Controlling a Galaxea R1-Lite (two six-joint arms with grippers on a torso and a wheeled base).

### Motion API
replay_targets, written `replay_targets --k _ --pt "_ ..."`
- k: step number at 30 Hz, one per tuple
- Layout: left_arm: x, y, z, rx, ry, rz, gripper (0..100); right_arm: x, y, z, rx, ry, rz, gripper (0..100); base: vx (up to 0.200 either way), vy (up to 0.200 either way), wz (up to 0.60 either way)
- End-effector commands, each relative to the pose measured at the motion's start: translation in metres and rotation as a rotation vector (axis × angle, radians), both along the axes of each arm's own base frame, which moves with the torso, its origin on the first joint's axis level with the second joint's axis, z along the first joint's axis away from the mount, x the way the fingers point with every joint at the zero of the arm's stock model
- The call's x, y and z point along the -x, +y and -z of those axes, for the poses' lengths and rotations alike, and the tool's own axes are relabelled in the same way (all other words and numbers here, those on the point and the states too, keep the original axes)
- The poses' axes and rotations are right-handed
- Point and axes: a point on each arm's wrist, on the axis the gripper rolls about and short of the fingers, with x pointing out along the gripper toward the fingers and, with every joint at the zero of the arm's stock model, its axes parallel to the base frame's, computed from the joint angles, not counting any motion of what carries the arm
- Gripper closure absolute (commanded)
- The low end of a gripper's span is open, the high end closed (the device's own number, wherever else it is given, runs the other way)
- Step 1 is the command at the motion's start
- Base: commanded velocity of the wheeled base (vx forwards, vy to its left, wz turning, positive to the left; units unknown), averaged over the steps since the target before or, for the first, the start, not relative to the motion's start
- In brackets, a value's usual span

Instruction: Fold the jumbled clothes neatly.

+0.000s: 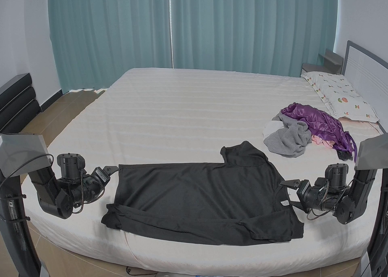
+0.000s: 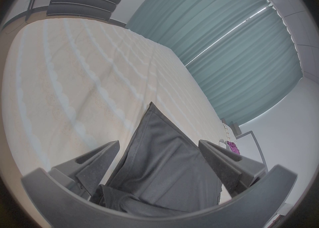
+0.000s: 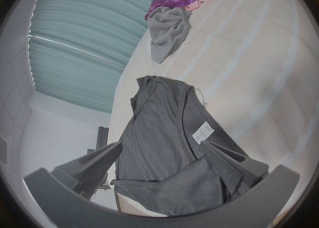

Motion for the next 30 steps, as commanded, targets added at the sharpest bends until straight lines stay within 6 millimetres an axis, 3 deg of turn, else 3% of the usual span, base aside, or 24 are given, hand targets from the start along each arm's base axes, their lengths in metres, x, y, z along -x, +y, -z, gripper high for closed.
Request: replay_targets --k 1,8,14,18,21,26,30 --pt "0.013 -0.001 -0.015 -0.003 -0.008 0.005 0 0.001 0.0 0.001 0.002 0.004 0.002 0 0.0 0.0 0.0" --pt "0.029 -0.018 -0.02 -0.012 0.064 0.065 0 0.001 0.0 0.001 0.002 0.006 0.002 0 0.0 0.0 0.0" --pt "0.062 -0.03 -0.033 -0.037 0.155 0.105 0 0.004 0.002 0.001 0.004 0.014 -0.001 0 0.0 0.0 0.0" --pt "0.078 -0.034 -0.027 -0.06 0.237 0.134 0 0.004 0.005 0.001 -0.003 0.016 -0.002 0 0.0 0.0 0.0" --pt "0.077 -0.034 -0.022 -0.073 0.256 0.122 0 0.005 0.006 0.001 -0.005 0.018 -0.003 0 0.0 0.0 0.0" --pt "0.059 -0.033 0.003 -0.091 0.307 0.084 0 0.005 0.006 0.001 0.0 0.021 0.004 0 0.0 0.0 0.0" --pt "0.048 -0.022 0.001 -0.069 0.272 0.041 0 0.005 0.006 0.0 0.017 0.017 0.024 0 0.0 0.0 0.0"
